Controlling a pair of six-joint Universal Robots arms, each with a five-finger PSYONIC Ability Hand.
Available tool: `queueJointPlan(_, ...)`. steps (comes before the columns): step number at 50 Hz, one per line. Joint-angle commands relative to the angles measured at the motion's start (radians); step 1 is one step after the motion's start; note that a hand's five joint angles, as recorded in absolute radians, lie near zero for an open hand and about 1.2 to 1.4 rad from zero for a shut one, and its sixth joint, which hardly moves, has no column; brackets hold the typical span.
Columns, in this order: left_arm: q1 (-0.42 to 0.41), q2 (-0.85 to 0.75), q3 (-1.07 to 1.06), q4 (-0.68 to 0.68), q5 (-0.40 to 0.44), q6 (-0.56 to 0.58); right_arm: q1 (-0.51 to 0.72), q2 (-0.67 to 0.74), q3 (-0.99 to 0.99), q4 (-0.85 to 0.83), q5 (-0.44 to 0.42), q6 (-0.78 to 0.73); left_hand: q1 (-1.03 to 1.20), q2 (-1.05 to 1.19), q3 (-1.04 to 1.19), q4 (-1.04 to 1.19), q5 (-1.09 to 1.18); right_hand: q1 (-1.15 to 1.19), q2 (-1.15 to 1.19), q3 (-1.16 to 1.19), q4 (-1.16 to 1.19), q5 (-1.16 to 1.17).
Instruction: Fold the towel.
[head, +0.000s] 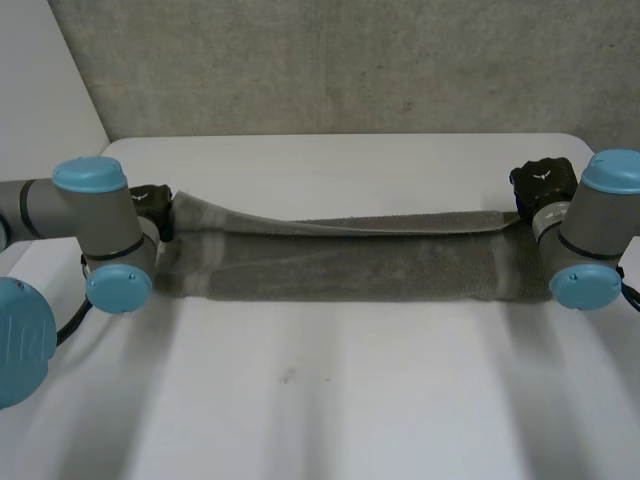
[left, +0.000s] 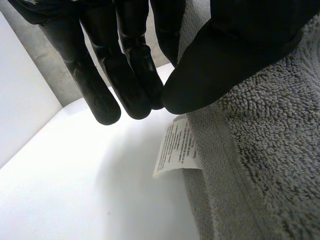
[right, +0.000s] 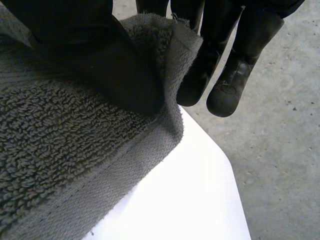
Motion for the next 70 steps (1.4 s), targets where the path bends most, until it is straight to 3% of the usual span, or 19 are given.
queueJointPlan(1, -0.012, 0.007, -0.018, -0.016, 0.010, -0.002, 0.004, -0.002, 0.003, 0.021, -0.001, -0.002, -0.252, -0.268, -0.267, -0.268, -0.265, -0.937, -1.074, -1.109, -1.109, -0.986)
queueJointPlan(2, -0.017, 0.012, -0.023, -0.025, 0.010, 0.000, 0.009, -0.006, 0.005, 0.026, 0.001, -0.002, -0.953, -0.968, -0.968, -0.968, -0.965, -1.012, -1.149, -1.184, -1.184, -1.061)
queueJointPlan(5, -0.029, 0.029, -0.023, -0.043, 0.010, 0.000, 0.017, -0.025, 0.011, 0.029, 0.001, 0.000, -1.028, -1.044, -1.043, -1.044, -1.041, -1.012, -1.149, -1.184, -1.184, -1.061)
queueJointPlan(14, -0.043, 0.142, -0.086, -0.050, 0.008, 0.000, 0.007, -0.171, 0.072, 0.030, -0.008, 0.031, -1.028, -1.044, -1.043, -1.044, -1.041, -1.012, -1.149, -1.184, -1.184, -1.061)
queueJointPlan(22, -0.044, 0.379, -0.262, 0.026, 0.019, 0.000, 0.004, -0.380, 0.194, 0.033, -0.043, 0.093, -1.016, -1.031, -1.030, -1.031, -1.028, -1.012, -1.149, -1.184, -1.184, -1.061)
queueJointPlan(27, -0.044, 0.581, -0.467, 0.120, 0.107, 0.003, 0.004, -0.521, 0.322, 0.059, -0.109, 0.090, -0.998, -1.013, -1.013, -1.013, -1.011, -1.012, -1.149, -1.184, -1.184, -1.061)
queueJointPlan(32, -0.037, 0.707, -0.622, 0.138, 0.193, 0.004, -0.008, -0.575, 0.394, 0.156, -0.137, 0.093, -0.981, -0.996, -0.995, -0.996, -0.993, -0.993, -1.130, -1.165, -1.166, -1.043)
queueJointPlan(41, -0.031, 0.822, -0.834, 0.150, 0.258, 0.004, -0.099, -0.601, 0.542, 0.274, -0.231, 0.092, -0.980, -0.996, -0.995, -0.996, -0.993, -0.949, -1.086, -1.121, -1.121, -0.998)
queueJointPlan(46, -0.025, 0.865, -0.943, 0.220, 0.276, 0.006, -0.195, -0.589, 0.657, 0.207, -0.378, 0.081, -0.983, -0.999, -0.998, -0.999, -0.996, -0.943, -1.080, -1.115, -1.115, -0.992)
queueJointPlan(53, -0.021, 0.897, -1.006, 0.301, 0.276, 0.006, -0.226, -0.478, 0.692, 0.061, -0.442, 0.080, -0.989, -1.005, -1.004, -1.005, -1.002, -0.931, -1.068, -1.103, -1.103, -0.981)
queueJointPlan(65, -0.021, 0.909, -1.035, 0.326, 0.275, 0.006, -0.240, -0.315, 0.634, -0.013, -0.438, 0.044, -0.992, -1.008, -1.007, -1.008, -1.005, -0.655, -0.792, -0.827, -0.827, -0.704)
queueJointPlan(67, -0.021, 0.909, -1.038, 0.326, 0.275, 0.006, -0.241, -0.291, 0.616, -0.020, -0.439, 0.026, -0.995, -1.010, -1.010, -1.010, -1.008, -0.369, -0.506, -0.541, -0.541, -0.419)
queueJointPlan(68, -0.021, 0.909, -1.040, 0.326, 0.275, 0.006, -0.241, -0.291, 0.615, -0.020, -0.439, 0.026, -0.995, -1.010, -1.010, -1.010, -1.008, -0.367, -0.504, -0.539, -0.540, -0.417)
queueJointPlan(70, -0.021, 0.909, -1.041, 0.328, 0.275, 0.006, -0.244, -0.270, 0.594, -0.040, -0.426, 0.024, -0.995, -1.010, -1.010, -1.010, -1.008, 0.207, 0.070, 0.034, 0.034, 0.157)
